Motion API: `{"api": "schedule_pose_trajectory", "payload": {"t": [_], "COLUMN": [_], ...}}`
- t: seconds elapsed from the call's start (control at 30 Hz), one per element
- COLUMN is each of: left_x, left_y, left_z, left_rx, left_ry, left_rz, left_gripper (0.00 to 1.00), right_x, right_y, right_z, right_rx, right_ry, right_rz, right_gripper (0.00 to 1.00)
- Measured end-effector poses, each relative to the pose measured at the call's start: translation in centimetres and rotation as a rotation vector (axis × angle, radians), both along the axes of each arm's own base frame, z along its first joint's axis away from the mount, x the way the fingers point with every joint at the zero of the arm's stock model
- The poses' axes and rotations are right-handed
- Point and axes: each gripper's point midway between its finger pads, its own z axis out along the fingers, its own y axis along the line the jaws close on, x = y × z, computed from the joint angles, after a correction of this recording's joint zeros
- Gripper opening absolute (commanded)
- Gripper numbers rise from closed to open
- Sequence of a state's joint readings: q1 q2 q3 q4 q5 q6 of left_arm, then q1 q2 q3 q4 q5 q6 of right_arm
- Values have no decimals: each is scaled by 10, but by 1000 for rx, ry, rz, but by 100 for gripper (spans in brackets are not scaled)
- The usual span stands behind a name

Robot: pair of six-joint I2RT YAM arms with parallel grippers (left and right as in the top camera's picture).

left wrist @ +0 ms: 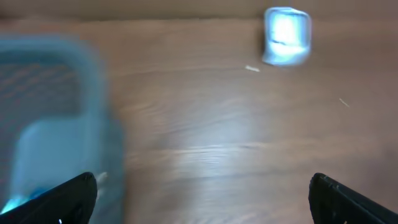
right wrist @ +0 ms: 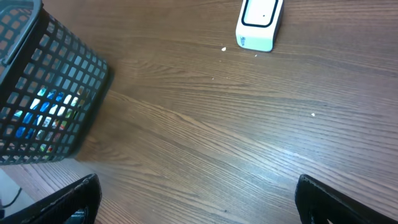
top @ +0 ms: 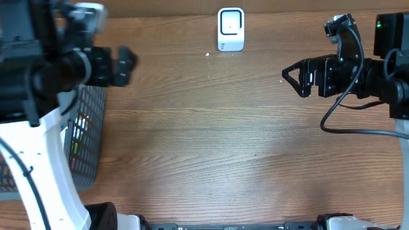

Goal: Scan the item barcode
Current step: 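Reach the left gripper into the grey basket and grasp the white tube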

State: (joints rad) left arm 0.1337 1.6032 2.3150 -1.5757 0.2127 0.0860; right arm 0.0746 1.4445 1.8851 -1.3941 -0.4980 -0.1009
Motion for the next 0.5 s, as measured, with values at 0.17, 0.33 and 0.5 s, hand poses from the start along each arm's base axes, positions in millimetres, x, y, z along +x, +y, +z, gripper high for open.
{"api": "schedule_pose_trajectory", "payload": {"t": [0.17,0.33,0.5], "left_x": [-19,-60,-78], "left_y": [91,166,205], "left_z": [1,-16,-44], "left_rx": [-27,-119,-188], "left_ry": [19,96,189], "left_rz": [400,780,983], "left_gripper": [100,100,100], "right_x": [0,2,8], "right_y": [1,1,2], "right_z": [0,-2,-10], "right_rx": [4,3,6], "right_ry": [-1,8,36], "right_rz": [2,2,6], "right_gripper": [100,100,100]}}
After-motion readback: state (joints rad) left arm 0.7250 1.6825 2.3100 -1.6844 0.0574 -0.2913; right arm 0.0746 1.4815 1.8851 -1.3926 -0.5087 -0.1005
